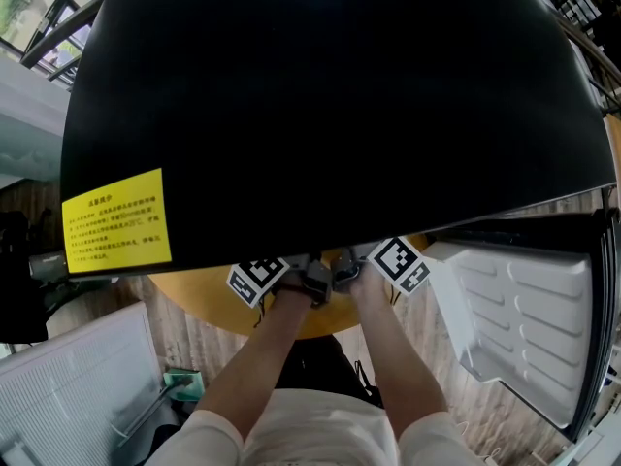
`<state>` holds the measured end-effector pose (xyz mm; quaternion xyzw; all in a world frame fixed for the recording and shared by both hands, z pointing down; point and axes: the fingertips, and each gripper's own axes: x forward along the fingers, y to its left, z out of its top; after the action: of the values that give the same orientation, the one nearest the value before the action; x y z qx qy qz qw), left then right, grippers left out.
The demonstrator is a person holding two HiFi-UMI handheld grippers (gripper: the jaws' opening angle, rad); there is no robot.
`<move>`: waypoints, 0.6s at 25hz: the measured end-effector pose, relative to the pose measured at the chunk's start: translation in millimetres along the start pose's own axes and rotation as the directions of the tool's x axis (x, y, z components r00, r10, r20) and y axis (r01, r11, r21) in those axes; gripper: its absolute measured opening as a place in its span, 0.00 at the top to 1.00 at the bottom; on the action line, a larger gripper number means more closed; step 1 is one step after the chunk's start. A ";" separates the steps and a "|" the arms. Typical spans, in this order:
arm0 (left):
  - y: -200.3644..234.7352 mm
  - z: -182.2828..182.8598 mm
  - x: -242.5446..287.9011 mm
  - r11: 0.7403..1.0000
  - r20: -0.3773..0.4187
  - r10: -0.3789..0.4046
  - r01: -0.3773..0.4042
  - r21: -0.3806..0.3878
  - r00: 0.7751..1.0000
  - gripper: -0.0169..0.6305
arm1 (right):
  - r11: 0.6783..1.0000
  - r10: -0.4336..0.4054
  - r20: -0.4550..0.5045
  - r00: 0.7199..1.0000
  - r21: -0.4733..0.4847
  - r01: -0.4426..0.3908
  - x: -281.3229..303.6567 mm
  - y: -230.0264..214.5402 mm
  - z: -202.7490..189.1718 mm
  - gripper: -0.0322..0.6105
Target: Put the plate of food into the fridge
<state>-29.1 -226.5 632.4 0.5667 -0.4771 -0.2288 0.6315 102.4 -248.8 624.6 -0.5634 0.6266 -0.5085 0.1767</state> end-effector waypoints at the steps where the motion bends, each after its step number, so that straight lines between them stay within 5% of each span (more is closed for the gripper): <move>1: 0.2 -0.3 -0.4 1.000 -0.002 0.002 -0.002 0.004 1.000 0.92 | 1.000 0.005 -0.003 1.000 -0.004 -0.005 0.1 3.0 0.1 0.80; 15: 15.3 2.1 -7.7 0.997 -0.013 0.052 -0.051 0.052 0.999 0.91 | 0.995 -0.052 0.001 0.999 -0.089 0.051 -9.4 2.4 5.1 0.76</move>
<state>-38.1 -217.2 643.9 0.5720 -0.4929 -0.1962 0.6256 108.0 -243.1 617.2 -0.5863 0.6342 -0.4849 0.1377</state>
